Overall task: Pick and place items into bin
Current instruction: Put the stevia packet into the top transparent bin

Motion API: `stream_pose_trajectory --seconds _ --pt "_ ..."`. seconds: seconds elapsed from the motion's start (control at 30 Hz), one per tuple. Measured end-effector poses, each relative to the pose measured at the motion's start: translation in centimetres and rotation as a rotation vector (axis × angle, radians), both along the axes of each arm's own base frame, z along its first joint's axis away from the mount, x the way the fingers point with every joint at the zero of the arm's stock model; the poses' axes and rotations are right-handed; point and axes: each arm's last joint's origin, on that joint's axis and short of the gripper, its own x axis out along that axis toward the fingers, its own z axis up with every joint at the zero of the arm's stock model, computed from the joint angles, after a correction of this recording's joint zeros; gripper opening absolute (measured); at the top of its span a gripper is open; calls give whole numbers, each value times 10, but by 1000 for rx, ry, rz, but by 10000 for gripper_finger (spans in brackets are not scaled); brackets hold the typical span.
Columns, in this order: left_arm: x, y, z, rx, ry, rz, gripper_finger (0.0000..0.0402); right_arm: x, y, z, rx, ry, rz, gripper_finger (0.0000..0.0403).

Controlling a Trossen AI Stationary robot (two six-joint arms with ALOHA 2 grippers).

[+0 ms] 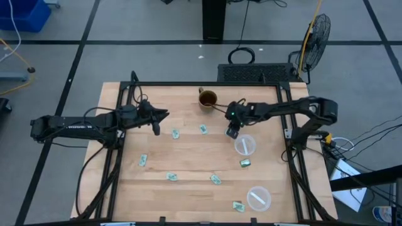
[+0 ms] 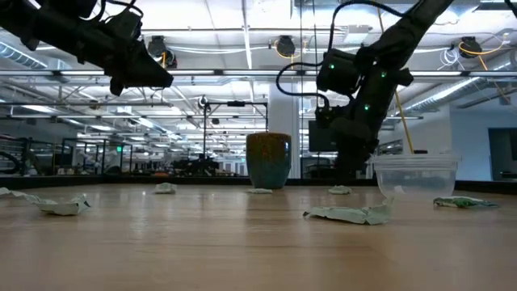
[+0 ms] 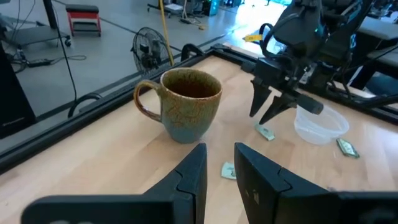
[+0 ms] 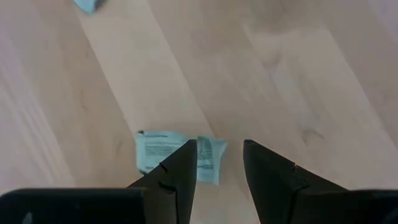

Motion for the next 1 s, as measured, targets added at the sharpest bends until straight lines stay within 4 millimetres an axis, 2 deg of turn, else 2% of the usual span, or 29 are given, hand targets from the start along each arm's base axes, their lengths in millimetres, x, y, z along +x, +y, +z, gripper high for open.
stream_pose_trajectory --seconds 0.4,0.5,0.6,0.7,0.83,1.0 --pt "0 0 -1 -5 14 1 86 3 -1 -16 9 56 3 118" --pt "0 0 -1 -5 15 1 86 2 -1 -13 4 50 6 90" --pt "0 0 -1 -5 15 1 86 0 0 -8 -1 35 9 44" --pt "0 0 -1 -5 15 1 86 -1 1 4 -29 -6 41 7" --pt "0 0 -1 -6 14 1 86 -8 9 32 -40 -61 57 6" --pt "-1 0 -2 -19 10 5 86 -38 36 74 -34 -49 62 1"
